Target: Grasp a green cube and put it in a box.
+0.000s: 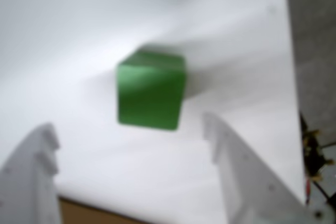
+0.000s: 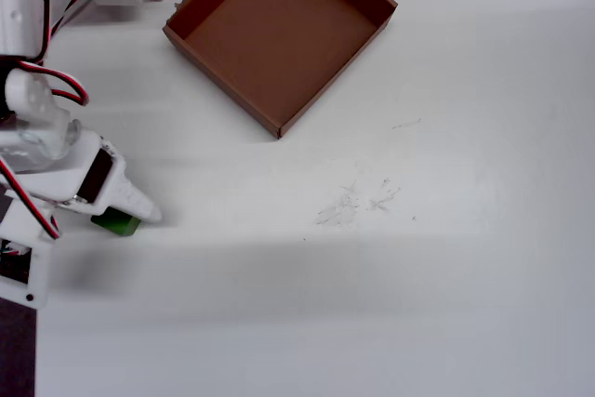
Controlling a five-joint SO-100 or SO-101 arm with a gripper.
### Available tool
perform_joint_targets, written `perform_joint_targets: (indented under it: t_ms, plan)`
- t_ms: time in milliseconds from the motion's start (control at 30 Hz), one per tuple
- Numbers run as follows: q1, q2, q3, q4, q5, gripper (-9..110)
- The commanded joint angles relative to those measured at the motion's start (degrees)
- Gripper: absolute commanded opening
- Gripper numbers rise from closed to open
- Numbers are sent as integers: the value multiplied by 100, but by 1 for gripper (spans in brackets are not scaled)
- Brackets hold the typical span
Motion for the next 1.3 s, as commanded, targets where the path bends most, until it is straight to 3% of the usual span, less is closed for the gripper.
perform_joint_targets:
  t_ms: [0,567,1267]
  plan:
    - [-53,35,-343,-97,44,37]
    - [105,-914,-677,-492,132,33]
    - [97,-589,-299,-448,501,25]
